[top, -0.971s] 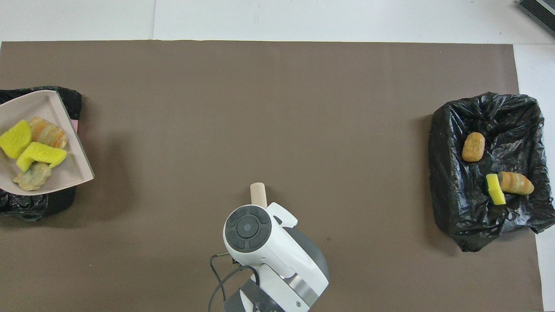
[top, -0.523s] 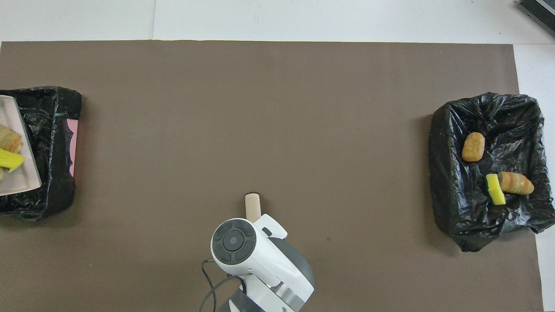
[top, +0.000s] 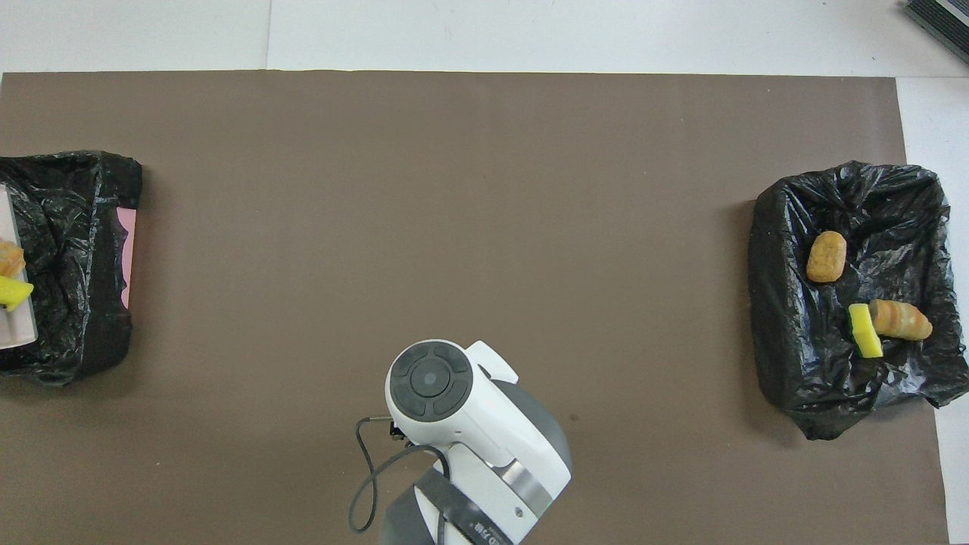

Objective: Sweep and dump trash in bin

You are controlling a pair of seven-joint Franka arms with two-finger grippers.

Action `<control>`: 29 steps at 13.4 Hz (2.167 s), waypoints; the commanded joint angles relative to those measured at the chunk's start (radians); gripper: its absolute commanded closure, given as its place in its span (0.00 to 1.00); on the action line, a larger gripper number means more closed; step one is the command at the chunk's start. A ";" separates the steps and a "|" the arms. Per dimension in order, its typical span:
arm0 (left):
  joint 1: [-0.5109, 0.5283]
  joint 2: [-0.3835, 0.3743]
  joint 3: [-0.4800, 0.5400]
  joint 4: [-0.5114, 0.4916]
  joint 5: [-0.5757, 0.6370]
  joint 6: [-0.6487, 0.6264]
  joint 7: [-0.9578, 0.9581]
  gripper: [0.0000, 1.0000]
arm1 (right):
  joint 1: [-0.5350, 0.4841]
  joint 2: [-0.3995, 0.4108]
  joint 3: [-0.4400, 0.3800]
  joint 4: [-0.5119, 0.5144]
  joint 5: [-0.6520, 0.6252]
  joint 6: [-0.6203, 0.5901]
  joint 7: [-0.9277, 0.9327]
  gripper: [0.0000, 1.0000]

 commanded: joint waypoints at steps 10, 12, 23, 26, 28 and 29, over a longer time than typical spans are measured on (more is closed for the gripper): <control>-0.083 -0.056 -0.014 0.063 0.274 -0.085 -0.079 1.00 | -0.320 -0.110 -0.015 0.228 -0.168 -0.267 -0.574 0.00; -0.107 -0.073 -0.018 0.062 0.260 -0.131 -0.085 1.00 | -0.387 -0.117 -0.017 0.228 -0.172 -0.267 -0.608 0.00; -0.341 -0.174 -0.026 -0.145 -0.318 -0.374 -0.616 1.00 | -0.328 -0.146 -0.344 0.288 -0.154 -0.258 -0.669 0.00; -0.466 -0.135 -0.023 -0.154 -0.440 -0.356 -0.969 1.00 | -0.366 -0.211 -0.345 0.276 -0.145 -0.256 -0.656 0.00; -0.543 -0.101 -0.026 -0.153 -0.507 -0.298 -1.190 1.00 | -0.390 -0.244 -0.345 0.240 -0.116 -0.251 -0.659 0.00; -0.582 -0.079 -0.023 -0.147 -0.540 -0.265 -1.288 1.00 | -0.391 -0.255 -0.347 0.221 -0.105 -0.247 -0.657 0.00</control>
